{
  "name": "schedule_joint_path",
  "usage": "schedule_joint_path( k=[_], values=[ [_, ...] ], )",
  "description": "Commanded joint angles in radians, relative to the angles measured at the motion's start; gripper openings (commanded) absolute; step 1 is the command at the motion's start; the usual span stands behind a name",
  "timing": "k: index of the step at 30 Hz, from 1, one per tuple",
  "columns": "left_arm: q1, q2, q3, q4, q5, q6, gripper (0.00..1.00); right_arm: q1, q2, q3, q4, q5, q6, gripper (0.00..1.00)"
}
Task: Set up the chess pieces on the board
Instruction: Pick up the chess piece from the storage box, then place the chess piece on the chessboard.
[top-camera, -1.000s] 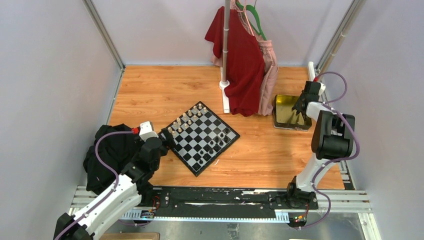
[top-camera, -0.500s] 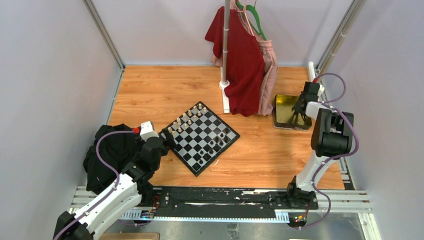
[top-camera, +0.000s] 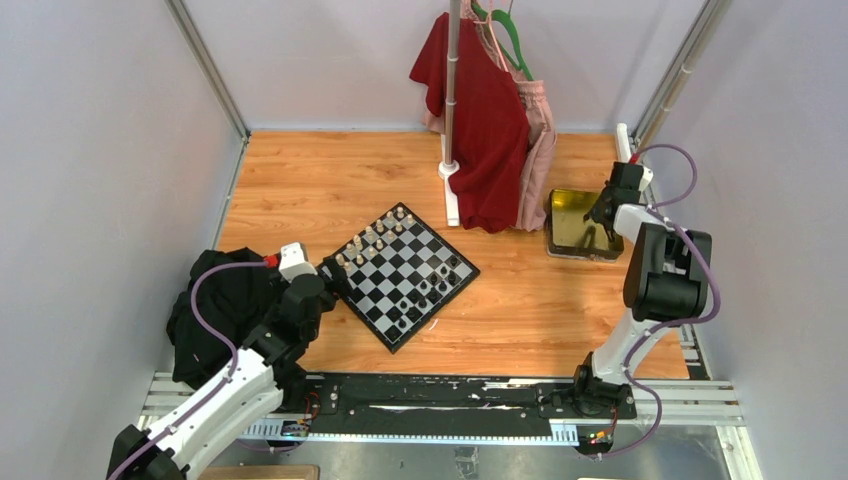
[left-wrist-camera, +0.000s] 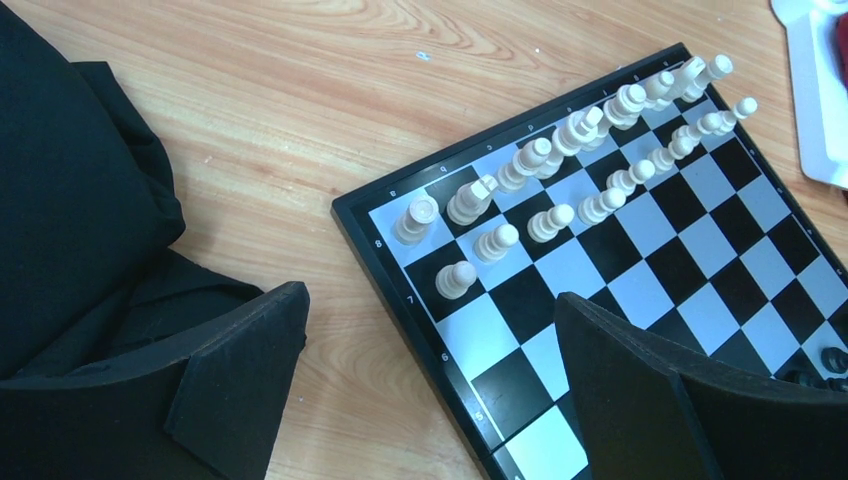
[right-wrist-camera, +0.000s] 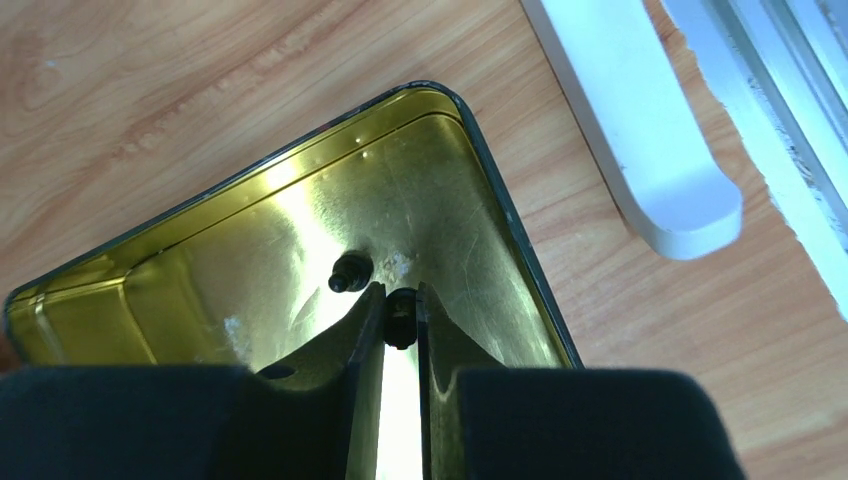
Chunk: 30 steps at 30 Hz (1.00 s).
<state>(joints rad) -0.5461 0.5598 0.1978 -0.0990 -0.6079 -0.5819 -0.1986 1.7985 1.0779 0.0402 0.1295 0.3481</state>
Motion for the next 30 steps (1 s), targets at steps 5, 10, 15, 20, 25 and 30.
schedule_joint_path(
  k=[5, 10, 15, 20, 25, 30],
  values=[
    [-0.005, -0.058, -0.020, 0.018, -0.012, 0.009, 1.00, 0.043, -0.202, -0.088, -0.025, 0.011, 0.013, 0.00],
    [-0.006, -0.080, -0.027, 0.018, -0.014, 0.010, 1.00, 0.142, -0.343, -0.161, -0.075, 0.040, -0.010, 0.00],
    [-0.006, -0.090, -0.030, 0.017, -0.011, 0.012, 1.00, 0.297, -0.512, -0.244, -0.133, 0.089, -0.038, 0.00],
    [-0.006, -0.108, -0.035, 0.015, -0.006, 0.015, 1.00, 0.453, -0.686, -0.318, -0.204, 0.117, -0.036, 0.00],
    [-0.006, -0.108, -0.035, 0.018, -0.005, 0.016, 1.00, 0.632, -0.776, -0.364, -0.256, 0.145, -0.025, 0.00],
    [-0.006, -0.103, -0.034, 0.018, -0.004, 0.018, 1.00, 0.815, -0.758, -0.383, -0.254, 0.164, 0.005, 0.00]
  ],
)
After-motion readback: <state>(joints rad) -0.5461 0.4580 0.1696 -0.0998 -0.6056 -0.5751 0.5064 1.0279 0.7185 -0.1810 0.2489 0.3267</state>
